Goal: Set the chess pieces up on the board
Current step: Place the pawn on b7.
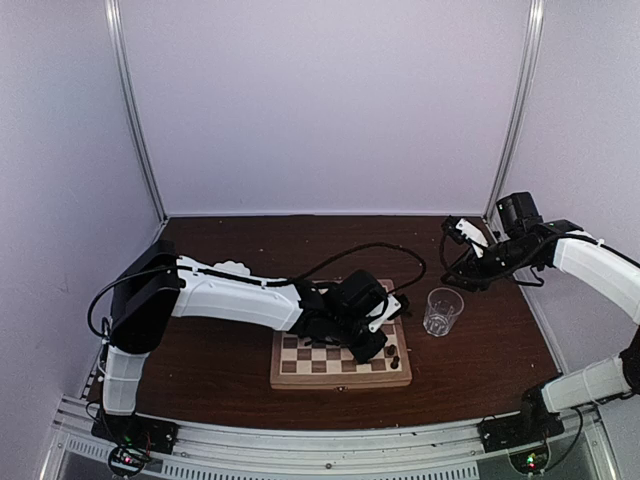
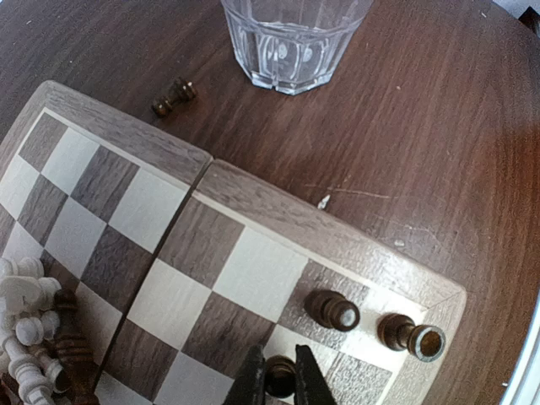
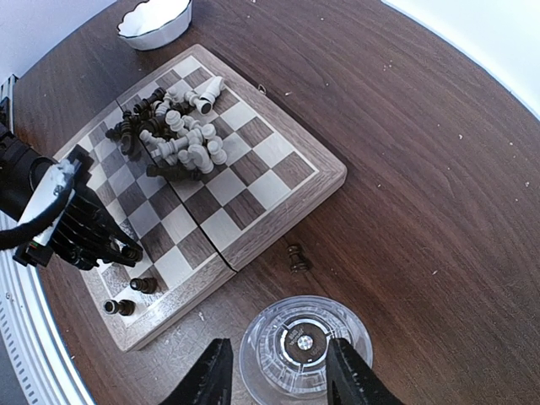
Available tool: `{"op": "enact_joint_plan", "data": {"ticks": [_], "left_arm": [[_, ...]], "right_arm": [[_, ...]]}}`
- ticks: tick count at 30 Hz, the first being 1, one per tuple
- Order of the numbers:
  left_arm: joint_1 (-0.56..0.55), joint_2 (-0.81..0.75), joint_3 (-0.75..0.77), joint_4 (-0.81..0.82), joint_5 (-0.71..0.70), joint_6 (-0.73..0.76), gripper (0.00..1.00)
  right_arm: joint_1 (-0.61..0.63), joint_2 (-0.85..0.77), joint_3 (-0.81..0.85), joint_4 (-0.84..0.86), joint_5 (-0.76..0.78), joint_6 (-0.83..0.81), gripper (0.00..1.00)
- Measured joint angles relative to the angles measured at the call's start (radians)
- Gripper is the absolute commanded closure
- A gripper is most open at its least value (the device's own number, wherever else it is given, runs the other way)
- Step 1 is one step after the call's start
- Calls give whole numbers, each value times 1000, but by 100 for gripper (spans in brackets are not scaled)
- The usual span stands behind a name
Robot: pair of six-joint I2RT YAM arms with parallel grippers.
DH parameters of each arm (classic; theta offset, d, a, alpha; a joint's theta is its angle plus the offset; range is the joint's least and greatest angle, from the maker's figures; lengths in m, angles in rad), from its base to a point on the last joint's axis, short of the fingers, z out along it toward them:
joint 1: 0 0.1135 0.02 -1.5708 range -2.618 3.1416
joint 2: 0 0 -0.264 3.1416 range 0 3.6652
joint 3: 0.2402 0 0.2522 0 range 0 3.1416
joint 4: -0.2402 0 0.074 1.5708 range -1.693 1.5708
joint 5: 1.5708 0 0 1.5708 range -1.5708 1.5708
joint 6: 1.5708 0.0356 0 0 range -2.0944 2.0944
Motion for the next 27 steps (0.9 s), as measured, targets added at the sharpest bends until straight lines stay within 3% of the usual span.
{"op": "enact_joint_plan", "data": {"ticks": [14,27], "left_arm": [[0,1,0,6,32,-22,95],[0,1,-5,15,34,-30,77]], "right_arm": [[0,11,0,1,0,-2,60],[0,20,0,2,0,-2,60]]}}
